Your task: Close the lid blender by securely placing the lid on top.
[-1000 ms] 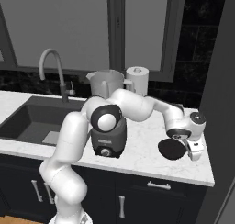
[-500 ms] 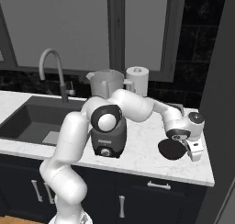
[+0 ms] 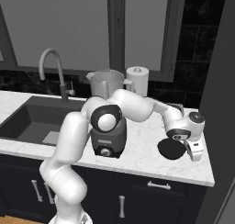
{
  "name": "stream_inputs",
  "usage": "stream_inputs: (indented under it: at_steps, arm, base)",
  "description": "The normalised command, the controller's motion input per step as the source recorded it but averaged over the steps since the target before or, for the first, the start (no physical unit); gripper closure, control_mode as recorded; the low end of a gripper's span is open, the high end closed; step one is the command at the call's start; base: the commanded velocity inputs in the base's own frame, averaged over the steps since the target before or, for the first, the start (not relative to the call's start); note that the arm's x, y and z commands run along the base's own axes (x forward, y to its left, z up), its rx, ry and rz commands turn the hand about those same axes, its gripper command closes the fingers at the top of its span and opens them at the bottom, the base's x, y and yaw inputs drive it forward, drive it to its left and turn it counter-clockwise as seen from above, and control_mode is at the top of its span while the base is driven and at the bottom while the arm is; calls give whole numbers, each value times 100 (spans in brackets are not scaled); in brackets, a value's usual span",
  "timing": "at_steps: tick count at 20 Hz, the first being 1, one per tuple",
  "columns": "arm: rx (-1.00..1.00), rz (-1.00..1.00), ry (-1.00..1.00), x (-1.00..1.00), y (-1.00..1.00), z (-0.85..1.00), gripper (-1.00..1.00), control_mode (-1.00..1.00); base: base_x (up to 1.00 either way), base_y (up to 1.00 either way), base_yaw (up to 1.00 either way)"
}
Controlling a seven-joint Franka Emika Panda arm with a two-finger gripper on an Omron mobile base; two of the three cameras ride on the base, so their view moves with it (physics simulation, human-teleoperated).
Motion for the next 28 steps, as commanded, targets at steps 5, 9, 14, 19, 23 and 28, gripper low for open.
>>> stream_inputs:
  at_steps: [5, 9, 14, 19, 23, 28]
  arm:
    - [0, 0, 0, -3, 1, 0, 100, -100]
    - [-1, 0, 1, -10, 14, 4, 100, -100]
    - [-1, 0, 0, -23, 18, 13, 100, -100]
    - [0, 0, 0, -23, 14, 24, 100, -100]
    - [-1, 0, 0, -28, 18, 34, 100, -100]
    - [-3, 0, 0, -38, 22, 39, 100, -100]
  base:
    - [0, 0, 0]
    - [0, 0, 0]
    - [0, 0, 0]
    - [0, 0, 0]
    - [0, 0, 0]
    - [0, 0, 0]
